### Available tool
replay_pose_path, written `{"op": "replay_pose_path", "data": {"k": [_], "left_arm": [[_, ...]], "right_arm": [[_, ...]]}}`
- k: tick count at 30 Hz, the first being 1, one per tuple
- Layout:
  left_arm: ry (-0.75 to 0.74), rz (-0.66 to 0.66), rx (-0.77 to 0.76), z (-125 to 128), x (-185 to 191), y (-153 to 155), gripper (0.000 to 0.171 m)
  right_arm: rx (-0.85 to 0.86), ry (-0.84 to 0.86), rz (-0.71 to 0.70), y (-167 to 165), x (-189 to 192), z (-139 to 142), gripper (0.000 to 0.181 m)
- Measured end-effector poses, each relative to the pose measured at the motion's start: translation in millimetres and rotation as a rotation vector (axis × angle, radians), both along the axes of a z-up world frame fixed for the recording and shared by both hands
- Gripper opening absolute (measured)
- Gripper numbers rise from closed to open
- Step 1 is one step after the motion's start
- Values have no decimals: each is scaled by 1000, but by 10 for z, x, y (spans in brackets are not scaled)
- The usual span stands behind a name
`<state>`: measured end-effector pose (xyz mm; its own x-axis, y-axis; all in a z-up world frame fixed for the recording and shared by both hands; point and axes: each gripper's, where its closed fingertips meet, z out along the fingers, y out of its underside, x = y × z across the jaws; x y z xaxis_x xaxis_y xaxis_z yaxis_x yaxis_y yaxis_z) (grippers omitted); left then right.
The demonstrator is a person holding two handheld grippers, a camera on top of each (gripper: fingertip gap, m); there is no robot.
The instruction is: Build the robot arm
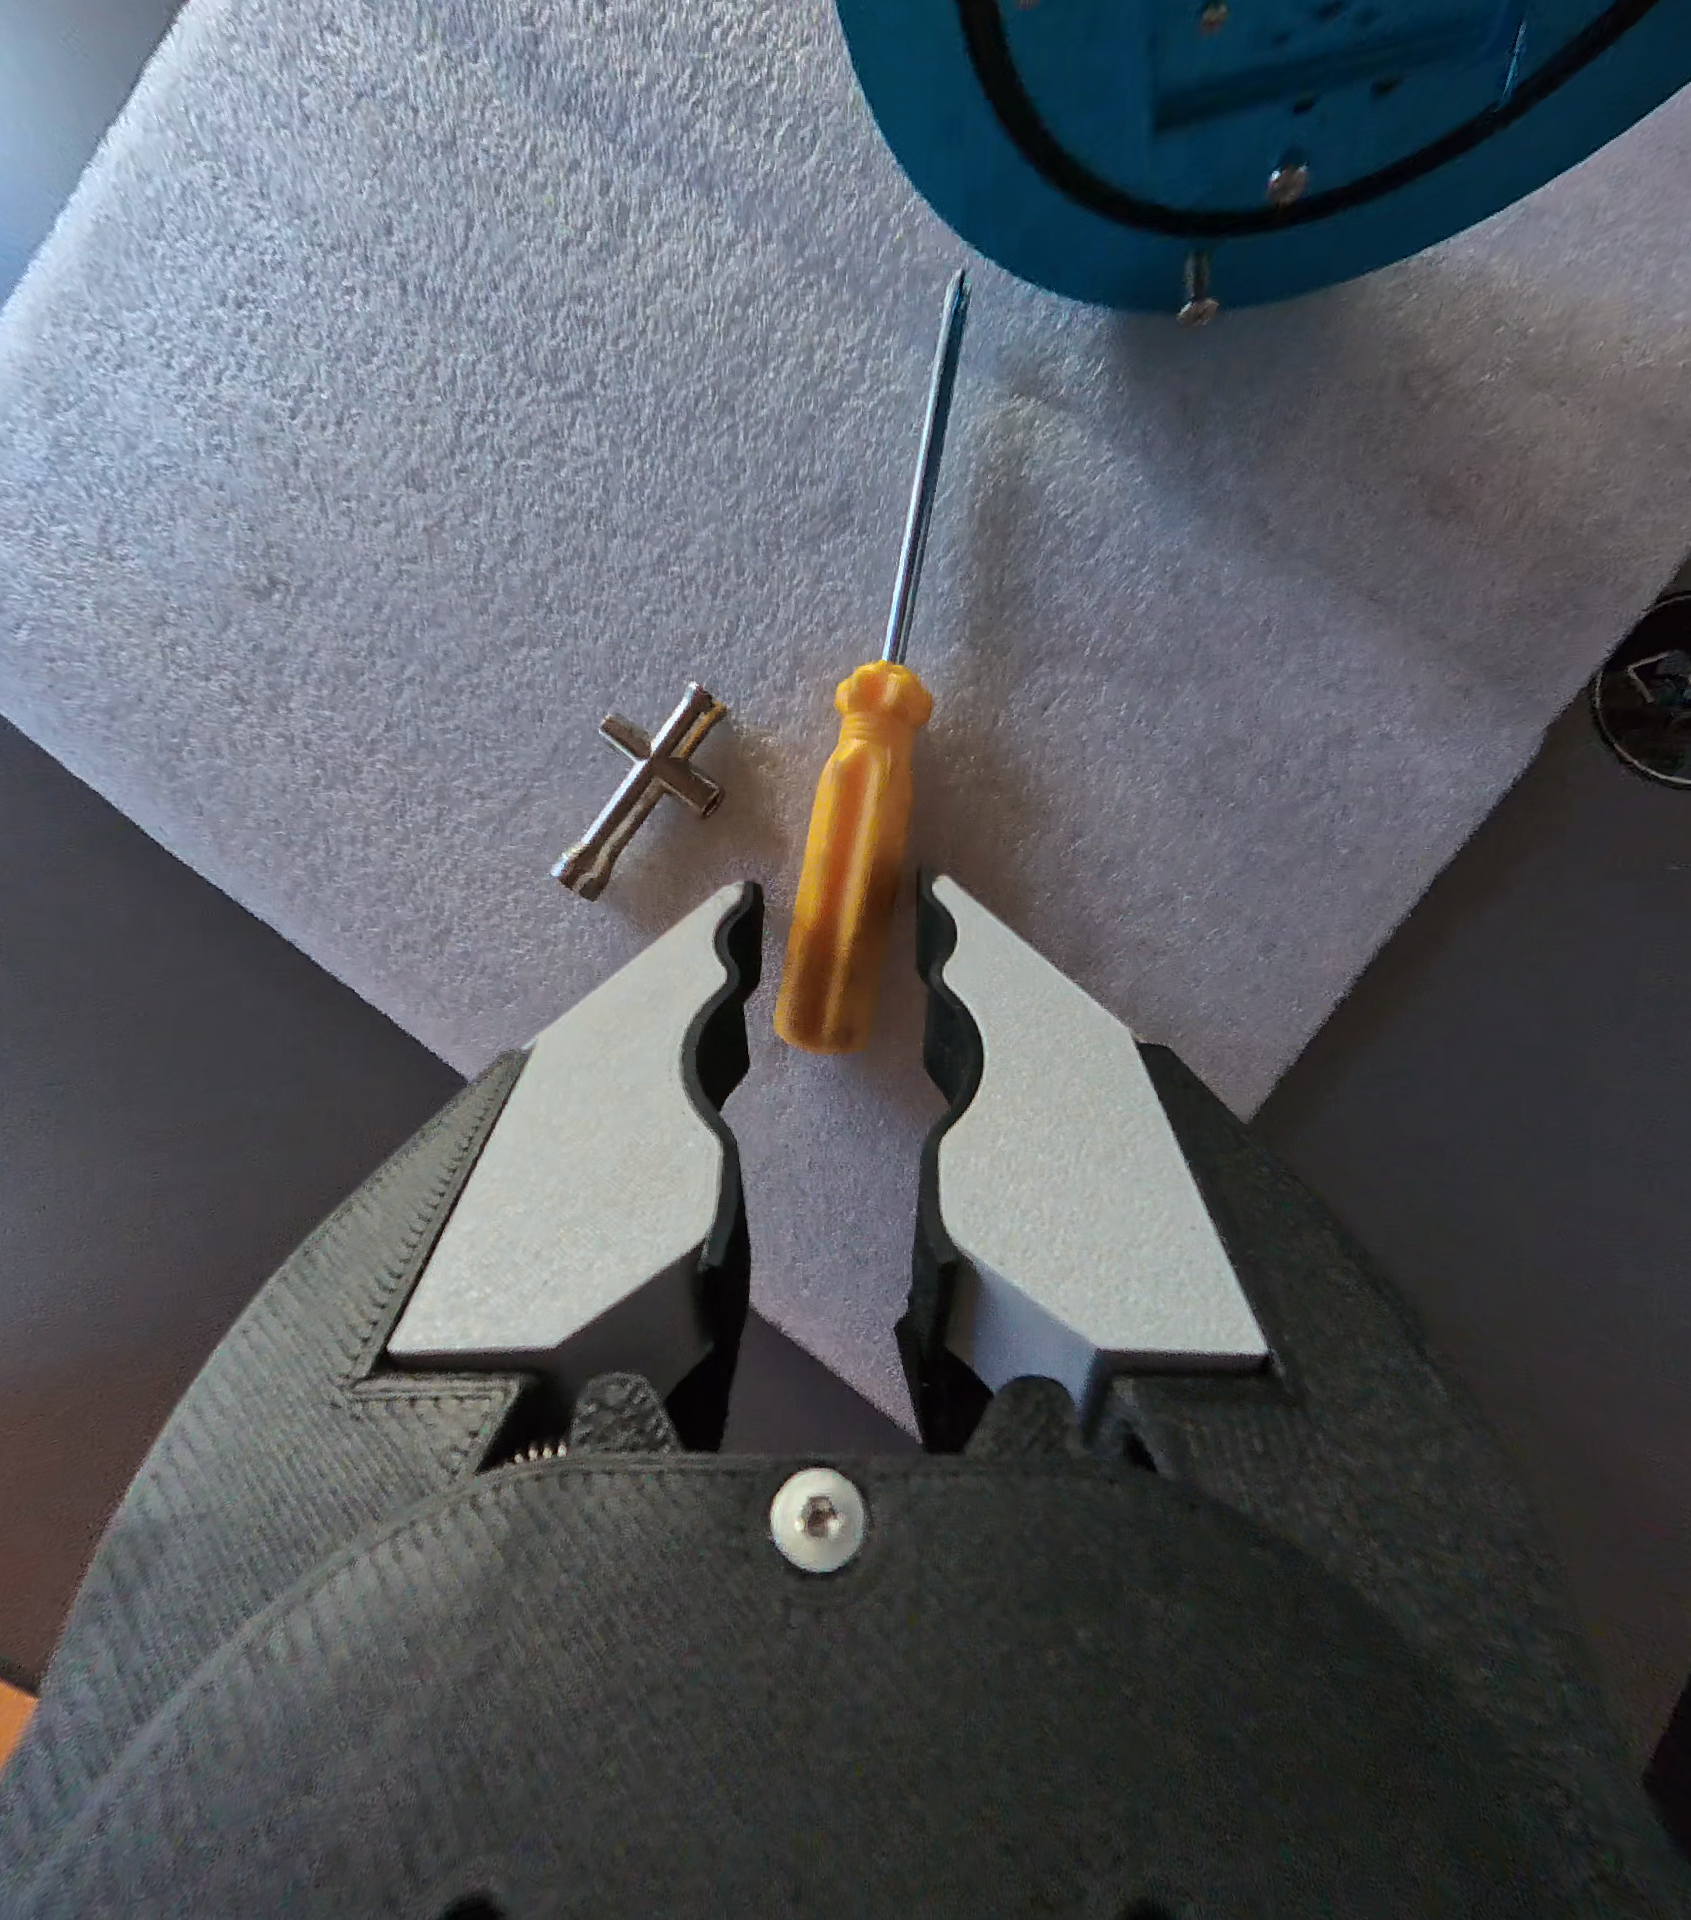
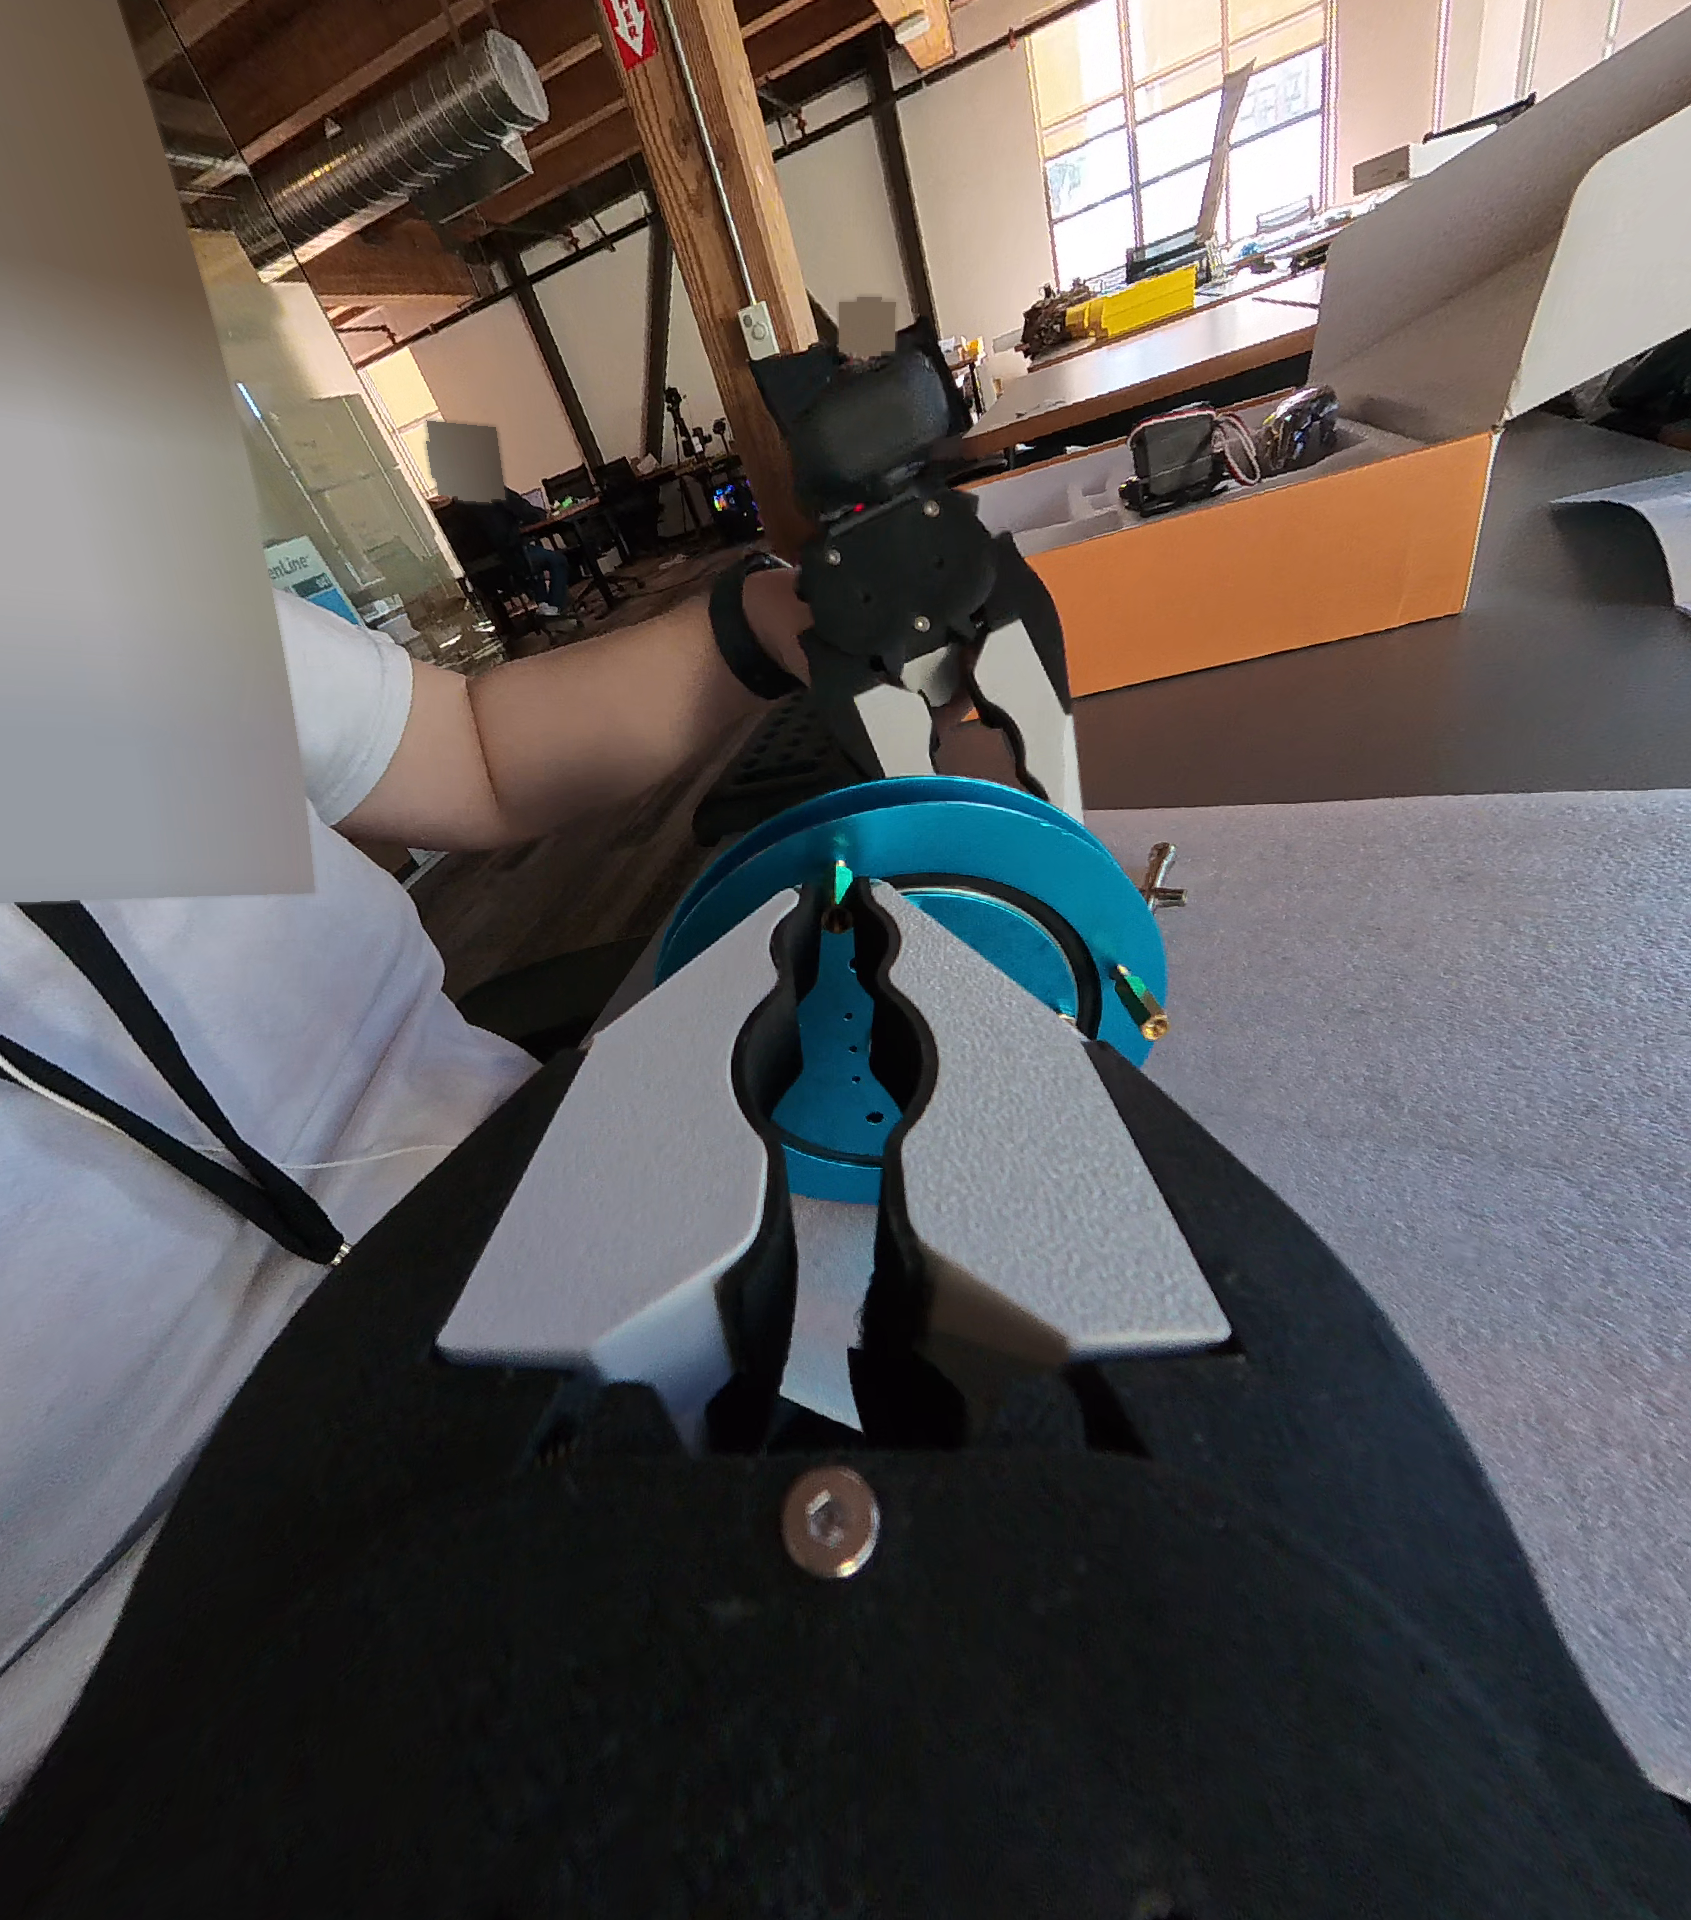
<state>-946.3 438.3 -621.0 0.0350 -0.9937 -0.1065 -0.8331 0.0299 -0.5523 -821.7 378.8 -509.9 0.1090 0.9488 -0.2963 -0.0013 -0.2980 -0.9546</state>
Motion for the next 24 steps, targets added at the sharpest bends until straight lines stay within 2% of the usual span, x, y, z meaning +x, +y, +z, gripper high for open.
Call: {"op": "replay_pose_path", "data": {"k": [3, 4, 6, 11, 14, 19, 24], "left_arm": [[-34, -3, -6, 18, 30, 1, 20], [-34, -7, -1, 22, 38, 5, 21], [10, -20, 30, 18, 45, 23, 33], [75, -150, 95, 37, 338, -70, 32], [138, -217, 27, -21, 379, -123, 21], [242, -110, -129, 22, 133, -95, 17], [117, -76, -137, 214, 43, -250, 16]], "right_arm": [[-1, 4, -2, 17, 18, -3, 4], [-2, 5, -1, 20, 19, -4, 4], [-3, 4, 2, 27, 18, -4, 4], [-1, -6, 8, 31, 16, -6, 4], [0, -14, 2, 36, 24, -9, 4], [-3, -24, 4, 30, 23, -14, 4], [10, -32, 0, 33, 18, -16, 4]]}}
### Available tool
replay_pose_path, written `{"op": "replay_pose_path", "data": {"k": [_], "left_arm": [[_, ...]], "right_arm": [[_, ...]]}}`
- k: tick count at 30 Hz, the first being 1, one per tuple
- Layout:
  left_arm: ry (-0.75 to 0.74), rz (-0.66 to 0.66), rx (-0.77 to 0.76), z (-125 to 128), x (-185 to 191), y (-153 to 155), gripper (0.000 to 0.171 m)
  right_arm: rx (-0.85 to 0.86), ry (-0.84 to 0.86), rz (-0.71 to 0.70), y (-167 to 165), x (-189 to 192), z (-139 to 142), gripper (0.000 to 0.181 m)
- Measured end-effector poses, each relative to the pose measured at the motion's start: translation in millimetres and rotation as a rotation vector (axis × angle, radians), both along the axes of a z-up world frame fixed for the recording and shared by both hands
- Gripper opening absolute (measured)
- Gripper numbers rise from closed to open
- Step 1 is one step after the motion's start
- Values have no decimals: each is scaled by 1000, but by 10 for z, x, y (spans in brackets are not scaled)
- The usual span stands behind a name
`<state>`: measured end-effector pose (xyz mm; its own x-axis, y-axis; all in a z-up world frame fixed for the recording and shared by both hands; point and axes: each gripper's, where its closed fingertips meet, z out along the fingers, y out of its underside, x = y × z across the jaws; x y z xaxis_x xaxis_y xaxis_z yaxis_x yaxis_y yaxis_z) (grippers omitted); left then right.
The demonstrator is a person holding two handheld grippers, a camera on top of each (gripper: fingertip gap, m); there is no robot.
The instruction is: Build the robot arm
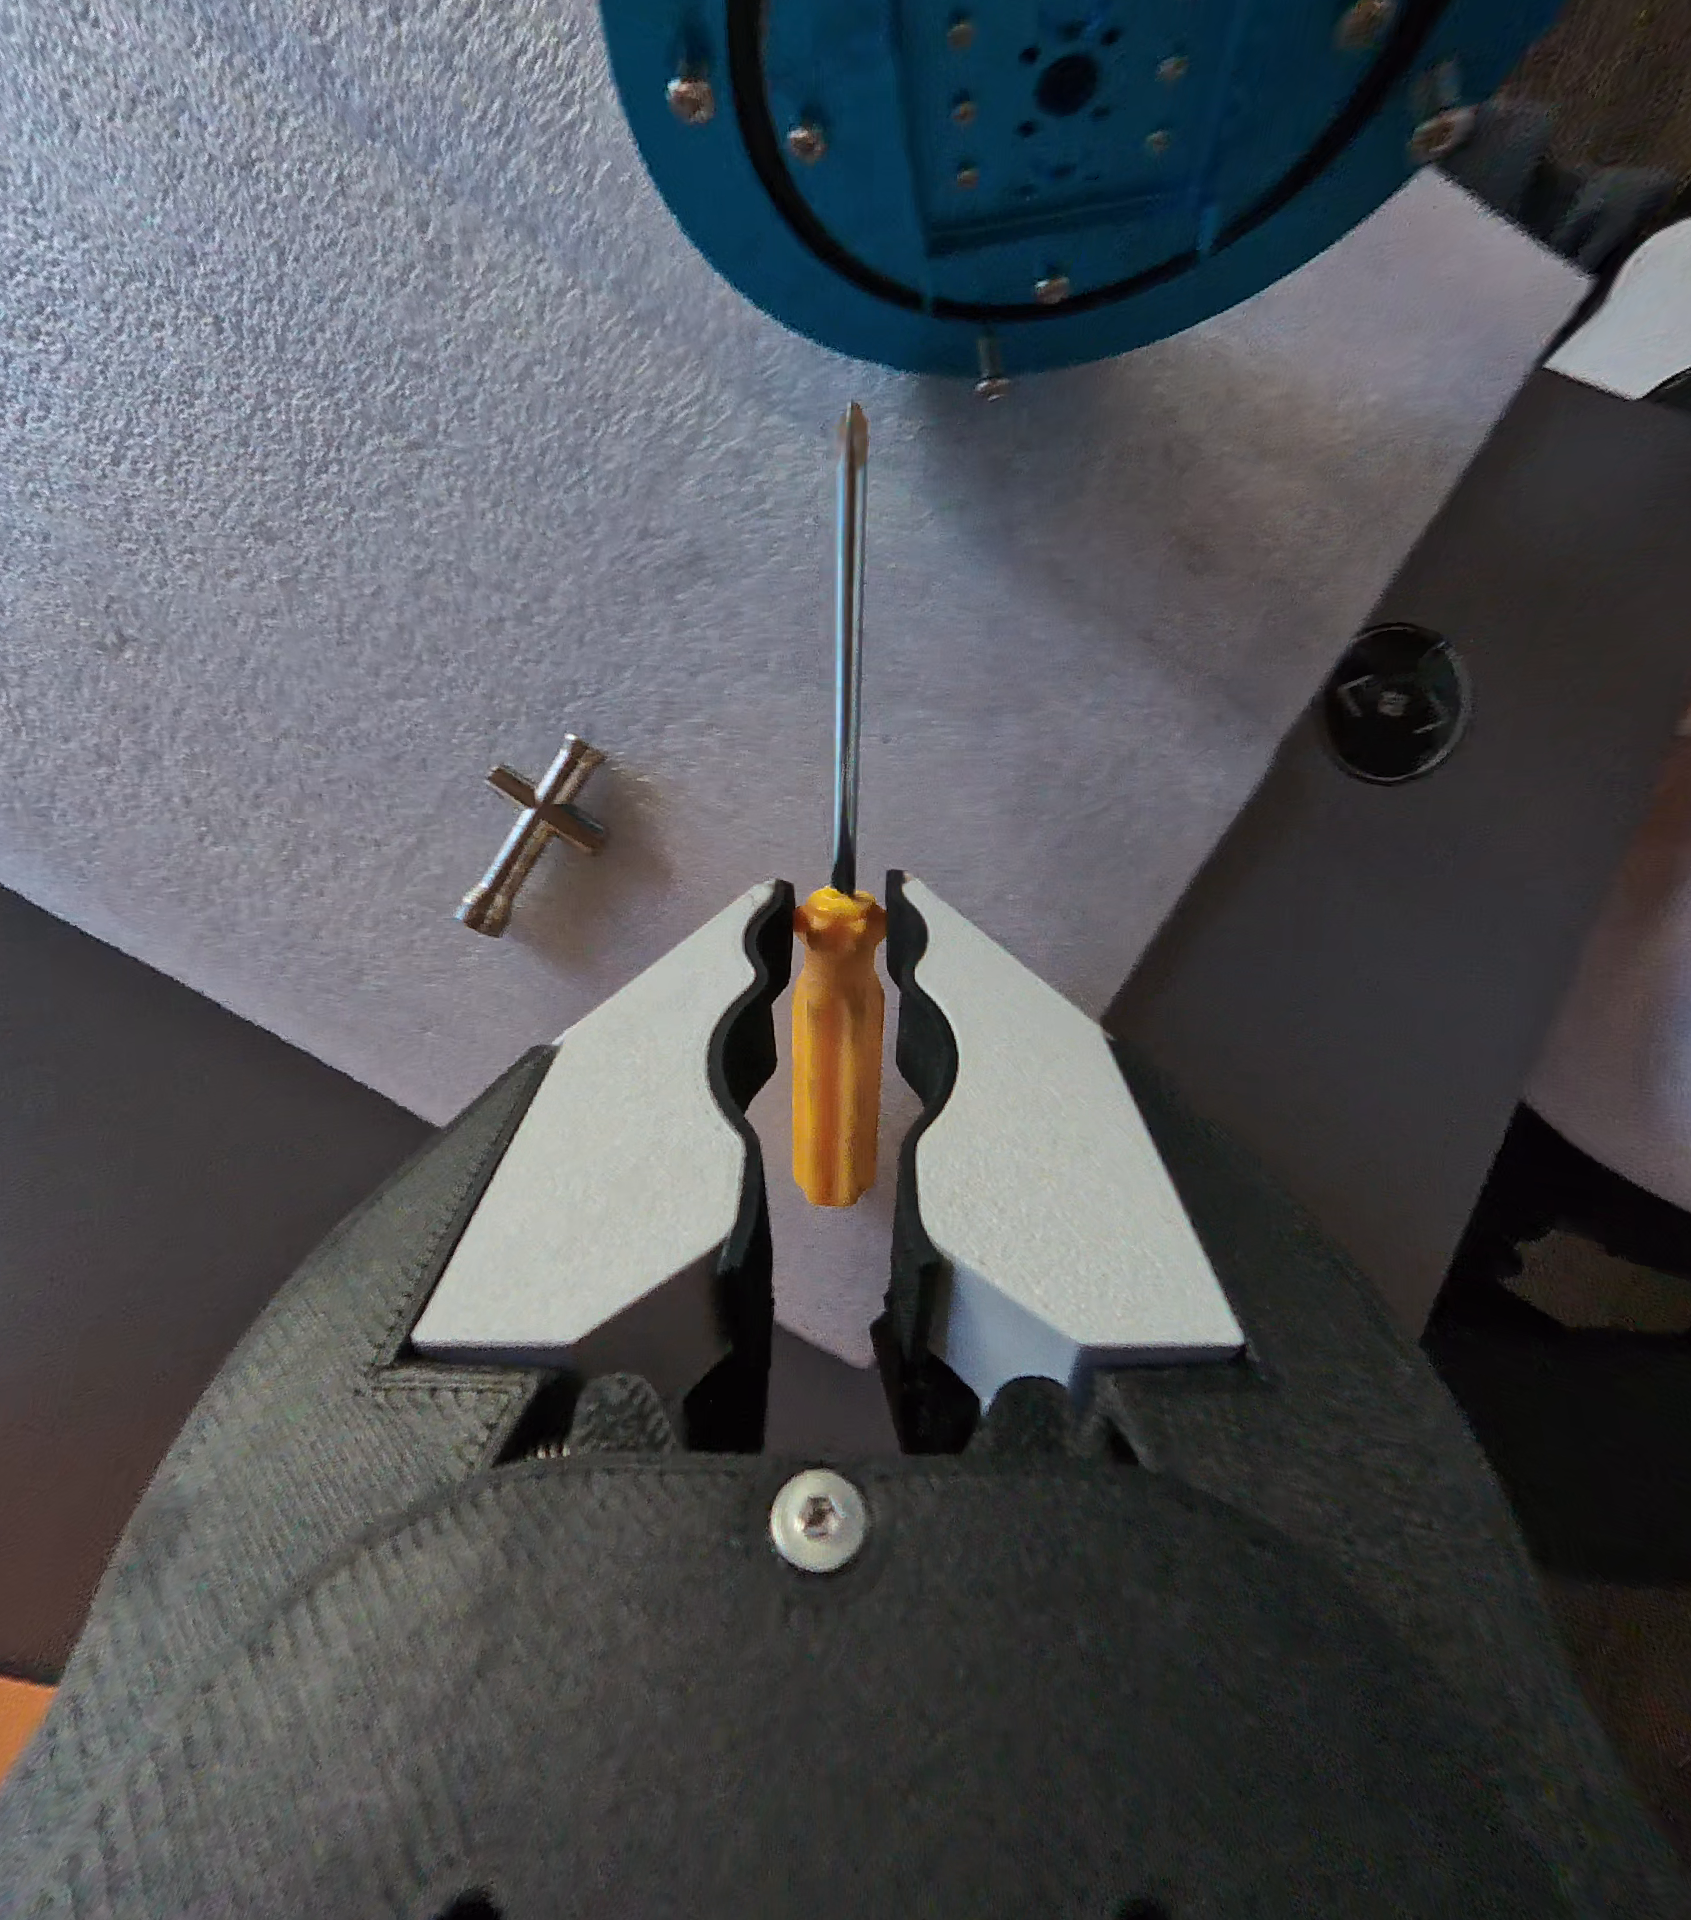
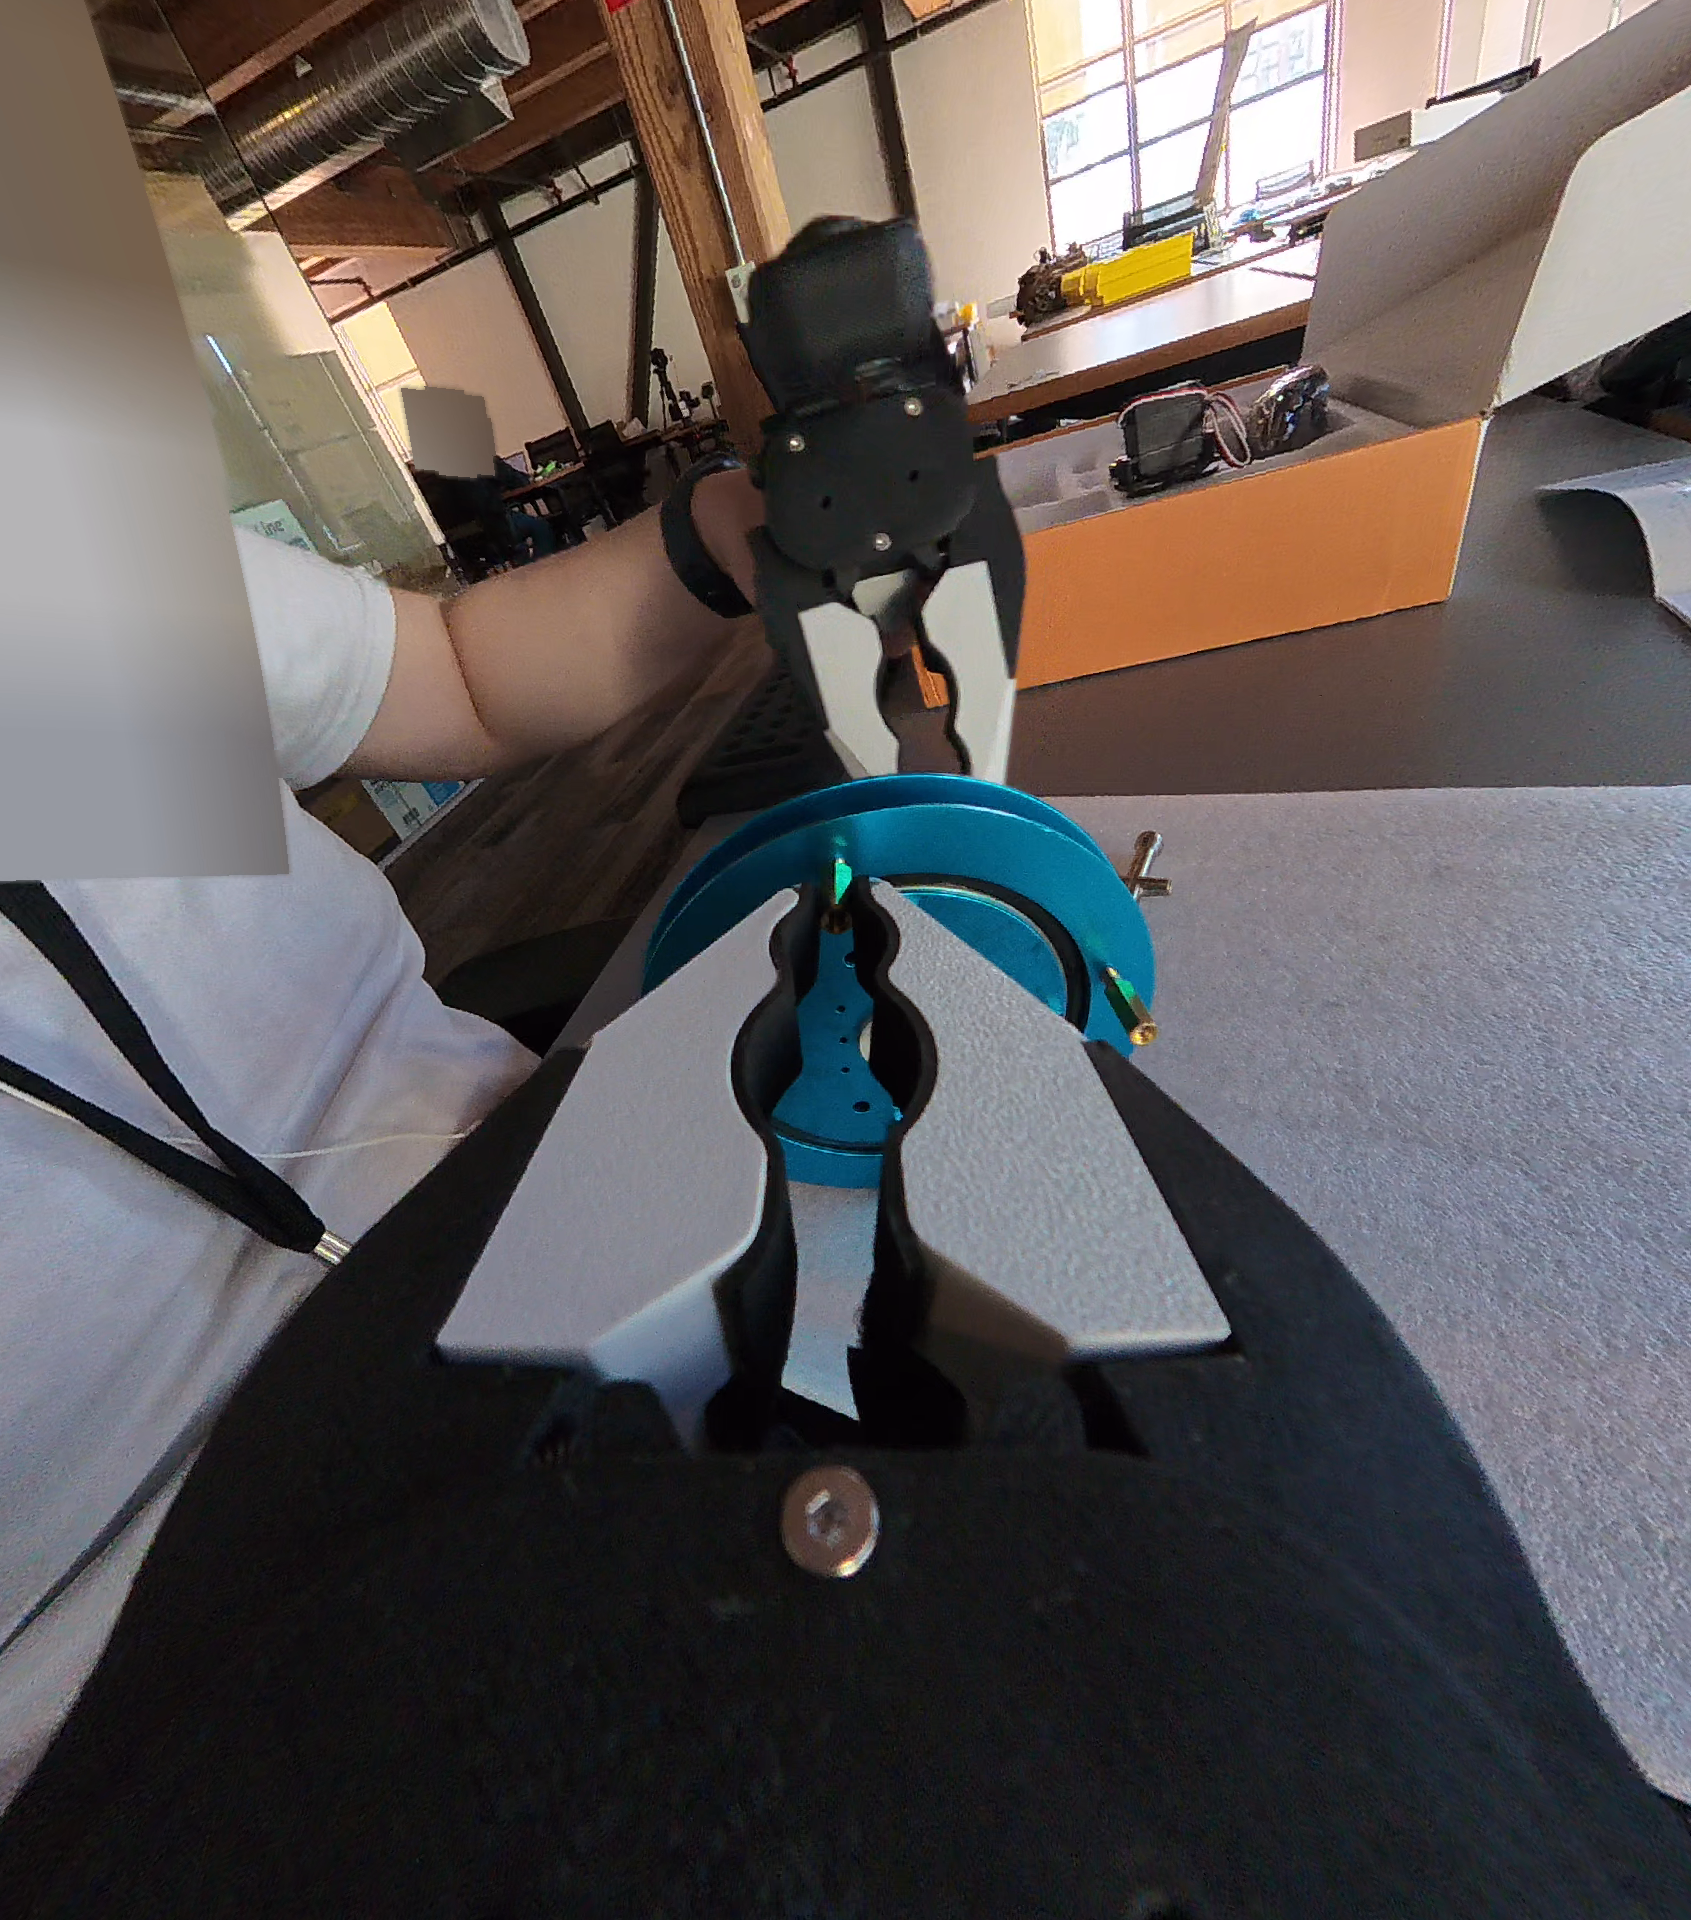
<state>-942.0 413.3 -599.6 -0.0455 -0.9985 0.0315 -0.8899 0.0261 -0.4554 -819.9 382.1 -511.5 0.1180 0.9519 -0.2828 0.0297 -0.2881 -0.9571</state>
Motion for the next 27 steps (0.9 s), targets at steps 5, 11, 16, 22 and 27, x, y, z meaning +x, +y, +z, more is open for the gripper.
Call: {"op": "replay_pose_path", "data": {"k": [5, 11, 16, 22, 27], "left_arm": [[-102, -6, -12, 164, 23, -174, 16], [-30, -94, 57, 559, 162, -308, 14], [95, -146, 58, 525, 199, -288, 14], [-63, -48, -100, 122, 347, -342, 14], [88, 12, -63, -213, 99, -244, 15]], "right_arm": [[-8, -4, 19, 7, 9, -1, 4], [-2, -34, 29, 35, 23, -5, 4], [6, -39, 26, 30, 28, -6, 4], [8, -40, 24, 28, 41, -9, 4], [15, -64, 25, 36, 29, -9, 4]]}}
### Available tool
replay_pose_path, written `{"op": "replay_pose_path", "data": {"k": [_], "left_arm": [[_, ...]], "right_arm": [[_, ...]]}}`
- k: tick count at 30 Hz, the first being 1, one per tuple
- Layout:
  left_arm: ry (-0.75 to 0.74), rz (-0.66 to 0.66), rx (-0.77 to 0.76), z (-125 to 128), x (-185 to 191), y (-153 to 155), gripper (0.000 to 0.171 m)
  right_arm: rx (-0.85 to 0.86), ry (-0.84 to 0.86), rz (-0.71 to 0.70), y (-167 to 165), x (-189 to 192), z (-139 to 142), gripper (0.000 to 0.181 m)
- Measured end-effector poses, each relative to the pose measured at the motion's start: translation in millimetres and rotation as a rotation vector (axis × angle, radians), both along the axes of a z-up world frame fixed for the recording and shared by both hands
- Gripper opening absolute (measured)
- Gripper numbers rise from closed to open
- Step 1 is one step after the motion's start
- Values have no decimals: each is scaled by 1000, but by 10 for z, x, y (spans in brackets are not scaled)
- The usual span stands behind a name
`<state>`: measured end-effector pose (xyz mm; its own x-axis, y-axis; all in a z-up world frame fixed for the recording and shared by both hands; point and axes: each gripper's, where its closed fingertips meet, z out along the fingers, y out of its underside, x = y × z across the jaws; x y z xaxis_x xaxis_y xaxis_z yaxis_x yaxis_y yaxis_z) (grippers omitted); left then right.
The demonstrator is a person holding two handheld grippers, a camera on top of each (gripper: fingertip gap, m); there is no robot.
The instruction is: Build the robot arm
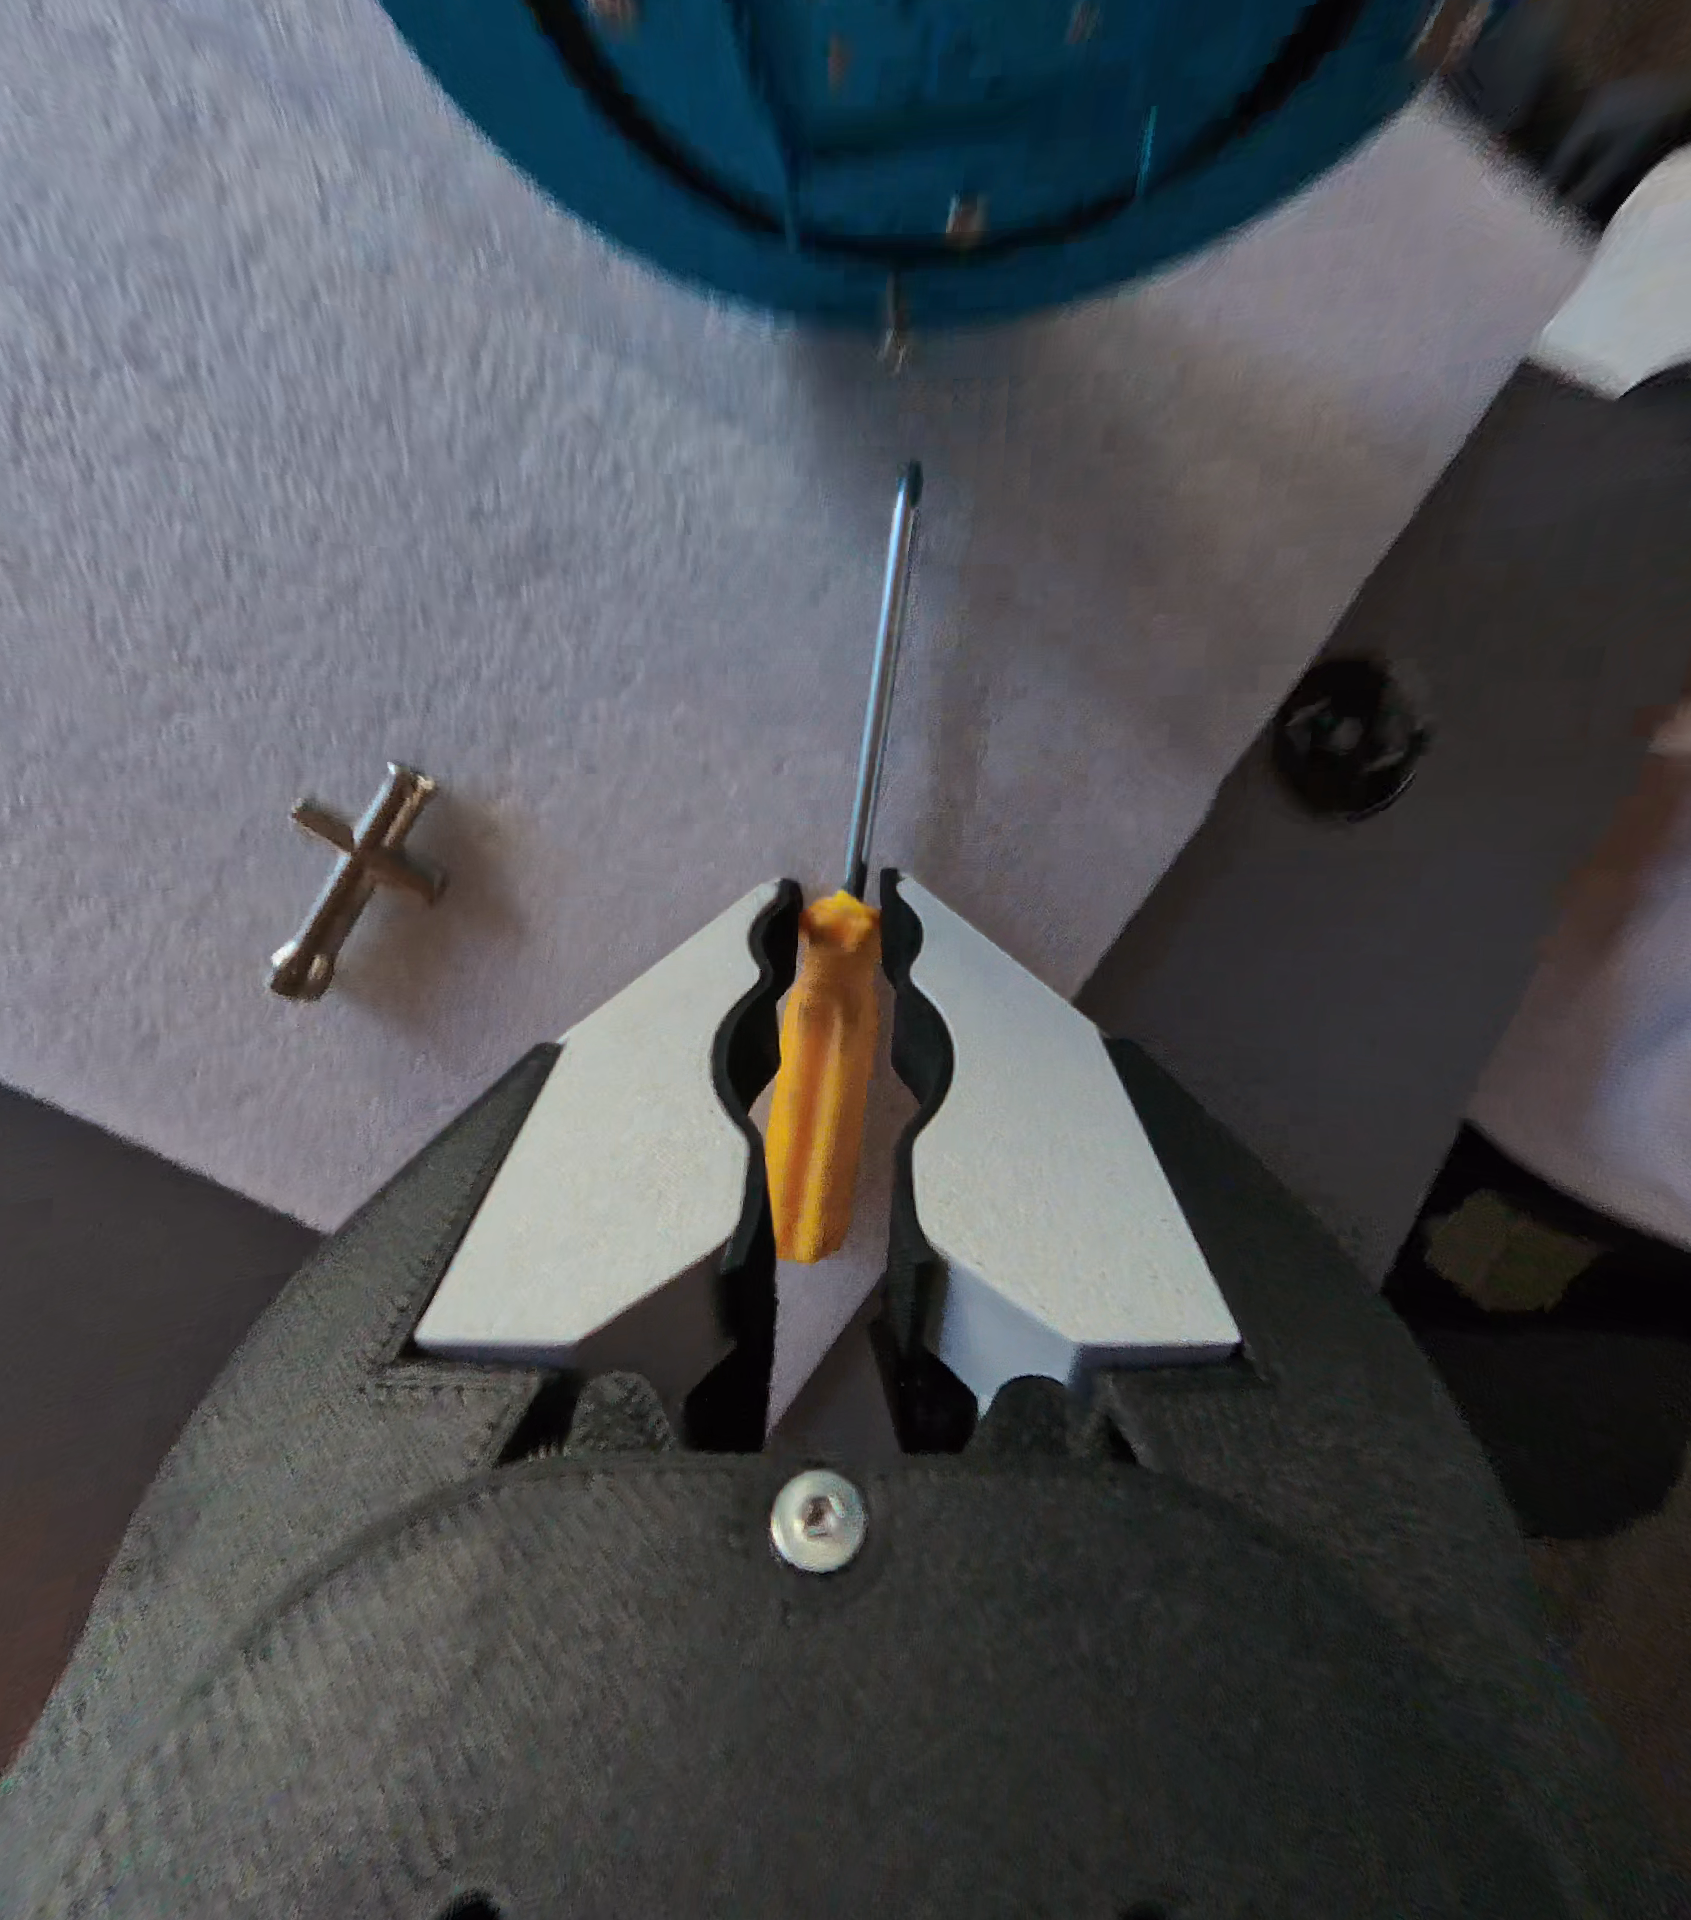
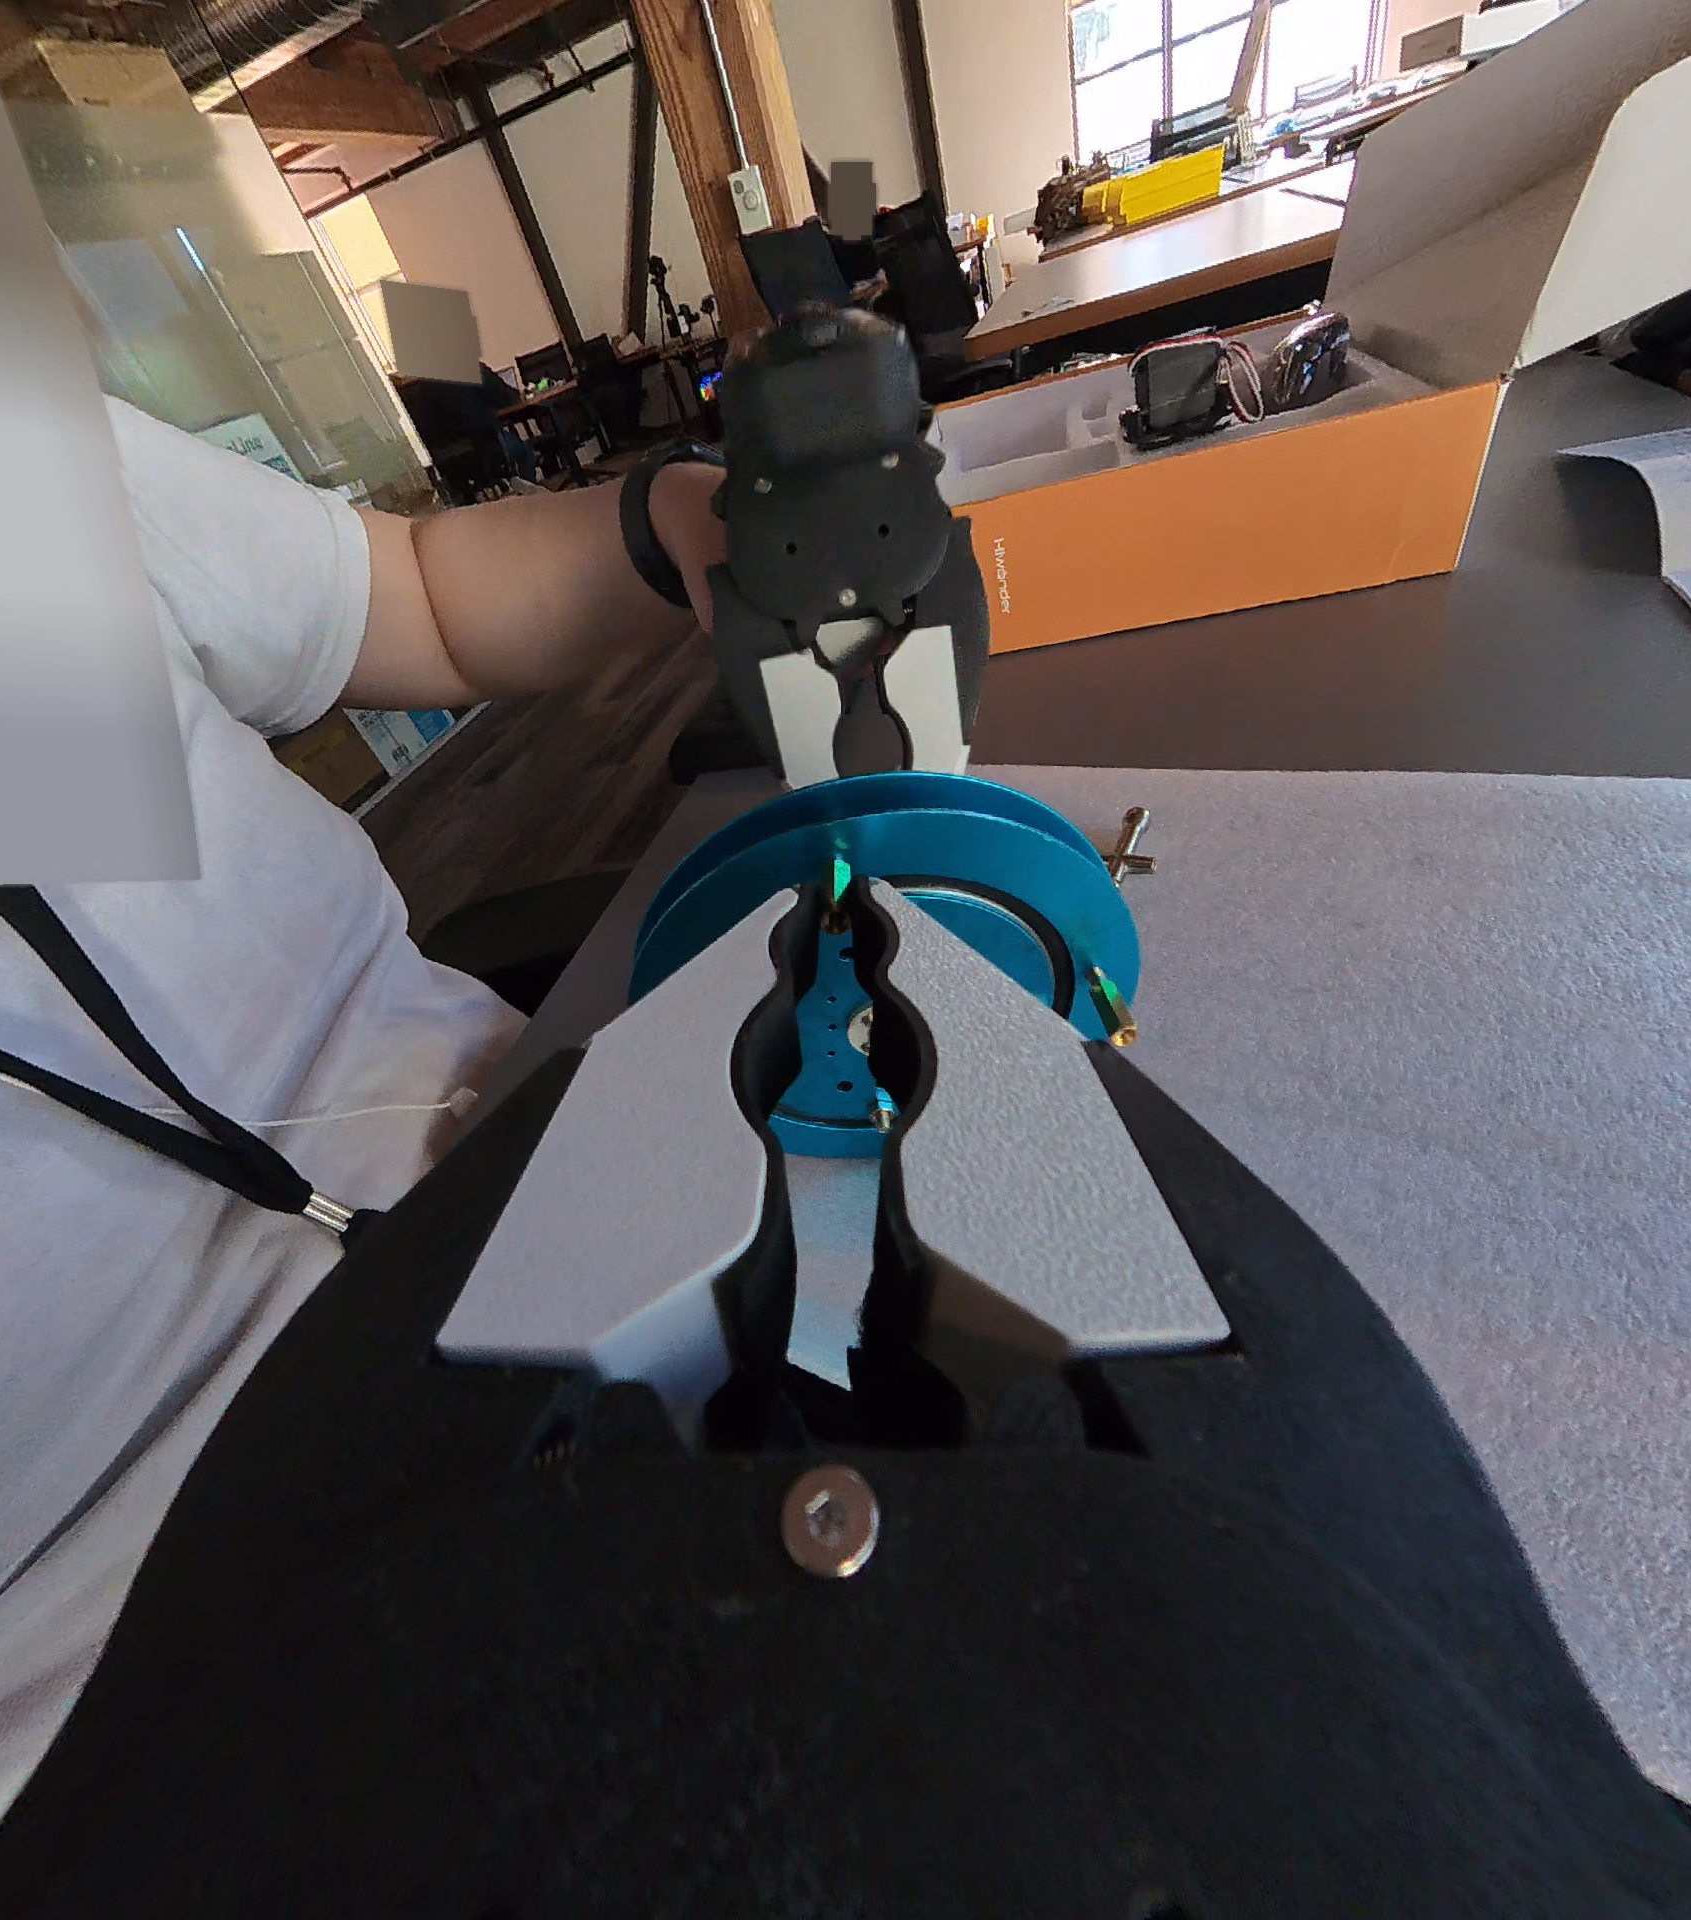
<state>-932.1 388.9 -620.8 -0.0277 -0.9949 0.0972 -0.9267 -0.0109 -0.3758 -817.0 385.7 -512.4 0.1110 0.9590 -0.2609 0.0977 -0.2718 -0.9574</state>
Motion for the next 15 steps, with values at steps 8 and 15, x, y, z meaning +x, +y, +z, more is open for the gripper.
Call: {"op": "replay_pose_path", "data": {"k": [8, 15], "left_arm": [[-45, -130, 90, 97, 221, -91, 29], [-17, -156, 105, -20, 286, -87, 6]], "right_arm": [[-9, 6, -9, 10, -16, -5, 4], [-7, -10, -18, 11, -10, -6, 4]]}}
